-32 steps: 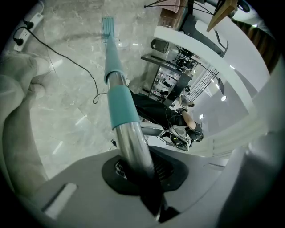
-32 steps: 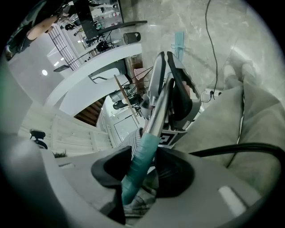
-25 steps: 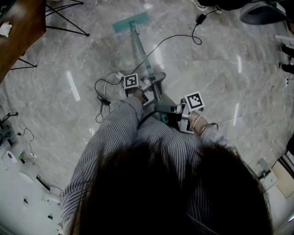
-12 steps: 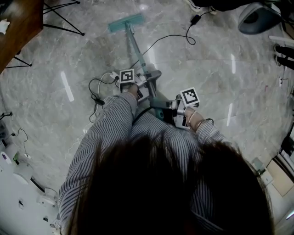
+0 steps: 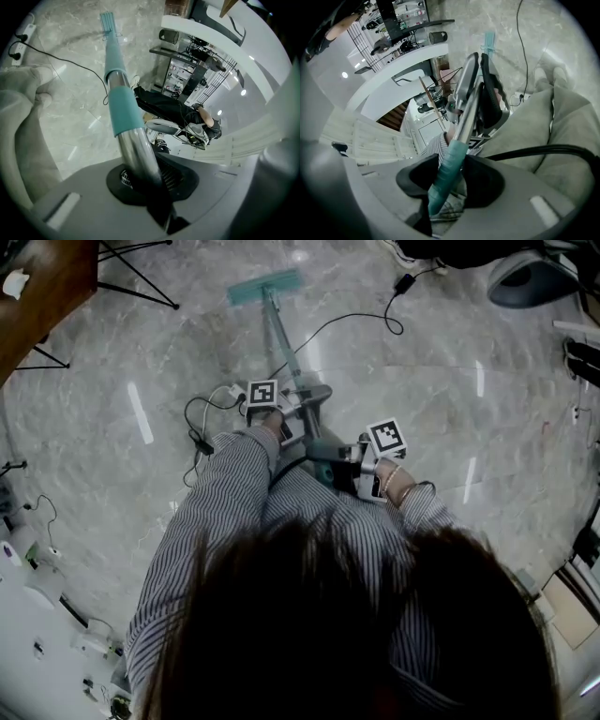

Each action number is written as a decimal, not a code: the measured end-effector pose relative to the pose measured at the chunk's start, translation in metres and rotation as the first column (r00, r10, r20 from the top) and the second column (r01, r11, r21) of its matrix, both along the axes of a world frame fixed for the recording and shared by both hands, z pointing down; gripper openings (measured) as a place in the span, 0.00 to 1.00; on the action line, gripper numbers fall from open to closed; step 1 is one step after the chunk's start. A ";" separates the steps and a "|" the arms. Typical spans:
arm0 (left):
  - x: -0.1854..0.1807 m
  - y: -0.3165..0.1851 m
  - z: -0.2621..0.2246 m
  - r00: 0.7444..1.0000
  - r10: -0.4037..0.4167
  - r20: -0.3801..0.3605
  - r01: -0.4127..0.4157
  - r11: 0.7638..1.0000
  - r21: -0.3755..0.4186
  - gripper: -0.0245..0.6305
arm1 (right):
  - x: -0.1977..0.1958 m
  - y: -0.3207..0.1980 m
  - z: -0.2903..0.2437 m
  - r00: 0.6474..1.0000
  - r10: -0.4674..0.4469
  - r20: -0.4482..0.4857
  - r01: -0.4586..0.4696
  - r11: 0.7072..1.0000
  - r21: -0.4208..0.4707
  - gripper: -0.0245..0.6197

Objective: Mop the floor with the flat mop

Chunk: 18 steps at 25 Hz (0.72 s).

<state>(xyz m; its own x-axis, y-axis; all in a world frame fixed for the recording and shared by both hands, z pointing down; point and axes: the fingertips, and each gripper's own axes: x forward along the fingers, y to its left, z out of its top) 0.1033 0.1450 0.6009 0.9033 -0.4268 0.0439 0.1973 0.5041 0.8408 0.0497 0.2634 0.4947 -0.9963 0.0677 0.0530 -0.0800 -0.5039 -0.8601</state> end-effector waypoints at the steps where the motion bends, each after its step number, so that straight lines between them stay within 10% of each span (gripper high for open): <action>1: 0.000 0.000 0.000 1.000 0.001 0.000 -0.001 1.000 -0.001 0.11 | 0.000 0.000 0.000 1.000 0.001 0.001 -0.001 1.000 0.000 0.29; 18: 0.002 0.003 0.003 0.999 0.040 -0.030 -0.040 0.999 0.009 0.14 | 0.001 -0.001 0.001 0.998 0.065 0.022 -0.065 0.998 -0.013 0.29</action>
